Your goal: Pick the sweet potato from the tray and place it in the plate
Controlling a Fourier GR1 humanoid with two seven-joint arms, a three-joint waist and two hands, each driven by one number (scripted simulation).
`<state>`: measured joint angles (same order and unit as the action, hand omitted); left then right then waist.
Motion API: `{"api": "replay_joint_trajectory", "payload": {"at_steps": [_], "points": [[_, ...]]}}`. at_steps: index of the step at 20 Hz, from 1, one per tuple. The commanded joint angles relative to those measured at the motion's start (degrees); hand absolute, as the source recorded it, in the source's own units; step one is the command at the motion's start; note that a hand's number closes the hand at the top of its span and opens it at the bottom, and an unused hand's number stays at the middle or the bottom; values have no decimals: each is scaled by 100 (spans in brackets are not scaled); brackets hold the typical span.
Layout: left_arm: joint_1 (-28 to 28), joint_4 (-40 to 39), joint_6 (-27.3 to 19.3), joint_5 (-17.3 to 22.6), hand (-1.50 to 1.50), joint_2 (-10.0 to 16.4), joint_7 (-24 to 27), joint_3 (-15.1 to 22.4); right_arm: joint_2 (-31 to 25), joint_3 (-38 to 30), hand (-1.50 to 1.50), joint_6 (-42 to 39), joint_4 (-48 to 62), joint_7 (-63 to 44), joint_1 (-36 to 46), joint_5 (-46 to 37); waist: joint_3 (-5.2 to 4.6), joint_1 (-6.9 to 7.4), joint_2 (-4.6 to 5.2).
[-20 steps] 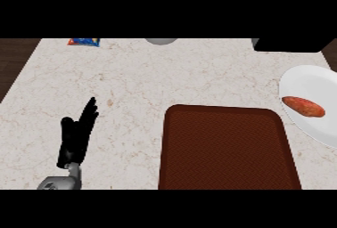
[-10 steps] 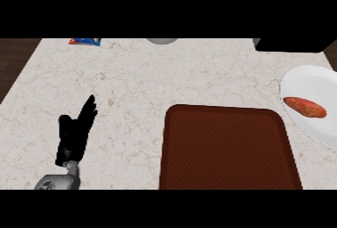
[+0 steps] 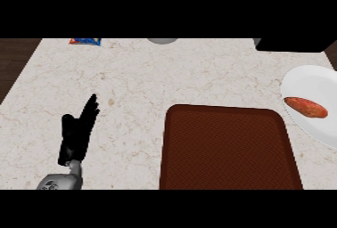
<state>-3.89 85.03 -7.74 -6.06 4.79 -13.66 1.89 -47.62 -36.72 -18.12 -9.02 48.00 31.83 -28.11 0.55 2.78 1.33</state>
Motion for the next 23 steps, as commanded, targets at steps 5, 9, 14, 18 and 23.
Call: {"api": "replay_joint_trajectory", "payload": {"at_steps": [5, 9, 14, 18, 23], "points": [[130, 25, 70, 13, 0, -2, 113, 40, -206, -192, -150, -124, 102, 47, -4, 182, 10, 64, 17], [134, -93, 115, 55, 0, 60, 206, -48, -317, -299, -150, -273, 100, 218, -122, 298, 18, 43, 30], [-58, -160, 141, 95, 0, 59, 82, -83, -295, -384, -150, 216, 115, 31, -202, 352, 22, 51, 51], [34, -7, 134, 103, 0, 25, 3, -39, -416, -428, -150, 13, 140, 295, -524, 393, 28, -8, 16], [85, -51, 161, 115, 0, 31, 132, -49, -351, -413, -150, 376, 98, 119, -403, 356, 30, 97, 46]]}}
